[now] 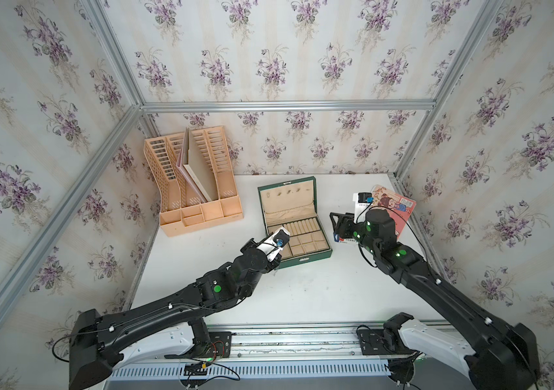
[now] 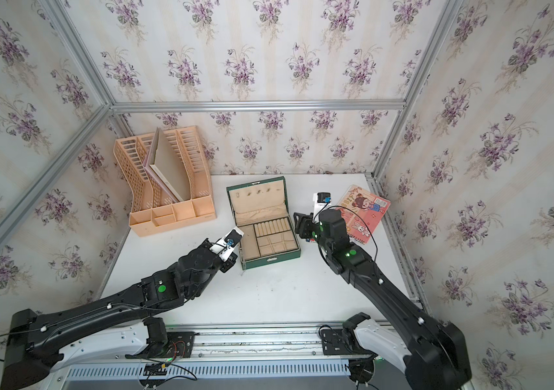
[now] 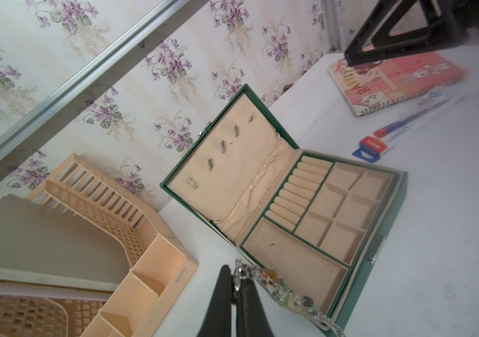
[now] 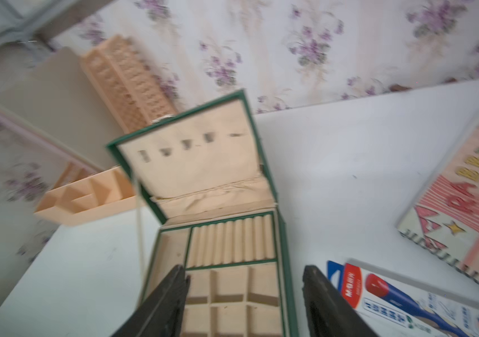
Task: Put jewelry chain into jewelry box
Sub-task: Pick up the necklace from the center of the board, then move the jewelry box to the center of the board.
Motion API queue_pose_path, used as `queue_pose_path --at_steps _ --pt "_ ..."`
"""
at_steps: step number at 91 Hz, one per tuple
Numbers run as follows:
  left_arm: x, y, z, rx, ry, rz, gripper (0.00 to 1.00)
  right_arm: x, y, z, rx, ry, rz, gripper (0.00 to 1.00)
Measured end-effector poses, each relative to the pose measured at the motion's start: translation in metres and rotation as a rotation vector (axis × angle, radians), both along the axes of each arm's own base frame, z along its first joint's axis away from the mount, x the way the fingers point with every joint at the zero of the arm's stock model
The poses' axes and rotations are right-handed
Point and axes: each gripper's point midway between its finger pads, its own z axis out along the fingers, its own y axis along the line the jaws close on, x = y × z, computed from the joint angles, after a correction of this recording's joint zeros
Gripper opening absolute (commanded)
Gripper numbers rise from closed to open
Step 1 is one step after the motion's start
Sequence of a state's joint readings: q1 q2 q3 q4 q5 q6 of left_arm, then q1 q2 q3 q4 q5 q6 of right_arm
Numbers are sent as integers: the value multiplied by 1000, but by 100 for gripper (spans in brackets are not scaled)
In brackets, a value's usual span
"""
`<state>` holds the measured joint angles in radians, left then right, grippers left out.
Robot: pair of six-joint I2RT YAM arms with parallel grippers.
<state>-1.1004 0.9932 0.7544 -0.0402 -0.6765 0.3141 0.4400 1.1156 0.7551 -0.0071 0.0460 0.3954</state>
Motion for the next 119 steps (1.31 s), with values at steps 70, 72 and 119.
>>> queue_pose_path --at_steps 70,72,119 --pt "24 90 -39 -257 479 512 0 26 29 -148 -128 375 153 33" --pt "24 90 -39 -260 482 510 0 26 28 -150 -130 378 153 30" --pt "25 86 -28 -300 481 492 0 -16 32 -153 -175 348 118 0"
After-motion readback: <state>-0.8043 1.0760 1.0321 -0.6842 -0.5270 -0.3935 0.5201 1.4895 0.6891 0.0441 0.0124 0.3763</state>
